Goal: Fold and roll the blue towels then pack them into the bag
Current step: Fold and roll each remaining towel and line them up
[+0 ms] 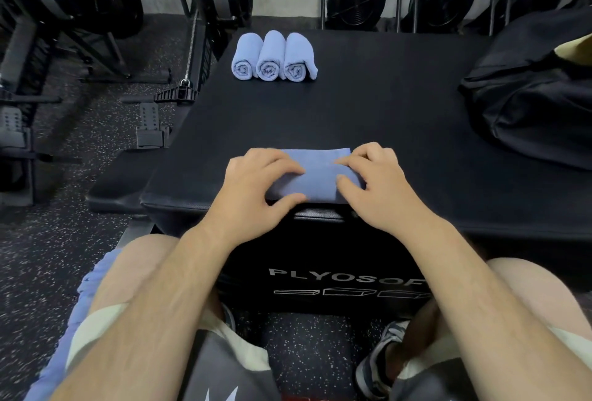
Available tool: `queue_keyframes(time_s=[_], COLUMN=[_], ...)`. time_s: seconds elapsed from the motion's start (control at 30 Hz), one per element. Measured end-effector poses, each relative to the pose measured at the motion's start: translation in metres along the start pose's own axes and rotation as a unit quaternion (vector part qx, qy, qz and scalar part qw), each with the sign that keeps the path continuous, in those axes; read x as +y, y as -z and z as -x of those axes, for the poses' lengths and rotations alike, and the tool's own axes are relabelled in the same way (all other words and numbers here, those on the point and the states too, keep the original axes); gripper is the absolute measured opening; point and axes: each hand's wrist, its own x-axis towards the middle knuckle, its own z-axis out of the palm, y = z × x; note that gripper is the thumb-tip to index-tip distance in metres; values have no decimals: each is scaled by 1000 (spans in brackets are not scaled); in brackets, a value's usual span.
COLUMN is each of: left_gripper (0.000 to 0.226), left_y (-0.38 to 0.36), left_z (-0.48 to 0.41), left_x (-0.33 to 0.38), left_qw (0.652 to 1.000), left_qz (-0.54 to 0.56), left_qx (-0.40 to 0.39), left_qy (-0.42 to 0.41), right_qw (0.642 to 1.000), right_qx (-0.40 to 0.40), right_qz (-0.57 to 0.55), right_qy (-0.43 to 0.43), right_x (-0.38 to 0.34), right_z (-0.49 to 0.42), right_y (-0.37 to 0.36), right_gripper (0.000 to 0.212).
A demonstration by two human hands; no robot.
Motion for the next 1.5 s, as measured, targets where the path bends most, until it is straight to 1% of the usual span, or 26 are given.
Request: queue_keyframes(time_s=[0.07,0.1,0.13,0.2,0.27,0.33,0.4,0.43,0.5,0.57,0.6,0.67,0.73,0.8,0.9,0.97,1.0,1.07,1.13,1.17,1.23,1.27,1.33,1.4,1.43,1.5], left_gripper=[33,32,32,34,38,38,34,34,42,49,52,55,59,65,68,66,64,56,48,45,41,40,42,49,52,51], left_y=[-4,-5,-6,-9,-9,-9,-12,-15,-21,-24,-25,-27,-29,-27,-20,-14,-10,-1,10,16,28,33,44,53,56,60], left_z=[-4,-7,-10,-17,-21,-23,-24,-24,-28,-38,-43,-52,-59,-68,-85,-91,-92,-87,-81,-78,-73,-71,-66,-59,-56,-51], left_x=[-6,-9,-11,-11,-6,3,13,15,11,2,-1,-7,-12,-14,-13,-8,-5,2,13,19,31,36,45,51,54,58], left_qw=[1000,999,999,998,998,994,991,990,992,991,990,988,986,975,957,950,946,943,951,954,955,953,949,941,937,939], left_qz=[-1,0,0,-8,-58,-101,-117,-123,-121,-122,-128,-132,-141,-186,-243,-257,-262,-248,-196,-171,-150,-154,-183,-227,-247,-243], left_qx=[-12,-17,-22,-27,-4,21,8,-3,-24,-47,-60,-74,-88,-122,-157,-173,-186,-219,-241,-246,-256,-259,-258,-247,-241,-240], left_qy=[19,28,37,53,32,-26,-69,-66,-35,-13,-8,-8,-15,-19,-18,-35,-44,-41,-9,7,20,17,-2,-37,-53,-49], right_qw=[996,993,991,989,989,992,995,996,997,998,998,996,993,993,998,998,997,993,976,962,937,931,938,961,967,966], right_qx=[65,80,76,45,23,1,-22,-36,-57,-47,-24,21,-4,-31,-25,-50,-67,-81,-59,-43,-14,-5,-12,-58,-83,-103], right_qz=[14,27,45,87,105,92,74,66,50,46,45,41,56,62,4,-10,3,75,190,249,332,350,336,266,239,234], right_qy=[54,78,97,113,103,81,61,51,30,15,23,71,103,97,59,36,31,50,90,102,107,101,77,40,27,32], right_x=[-3,-4,-4,-1,4,7,8,8,9,10,10,10,12,14,12,8,7,1,-13,-23,-42,-51,-63,-70,-73,-77], right_z=[5,7,7,4,-5,-14,-25,-30,-38,-42,-42,-39,-39,-43,-49,-47,-44,-35,-23,-18,-9,-5,-1,0,0,2], right_y=[-1,0,0,-1,-1,0,2,3,2,-2,-4,-3,0,0,4,10,14,21,23,22,15,13,17,34,44,57], right_gripper=[25,23,24,35,40,38,35,34,32,38,41,44,53,59,51,47,46,49,58,59,52,49,45,43,42,41])
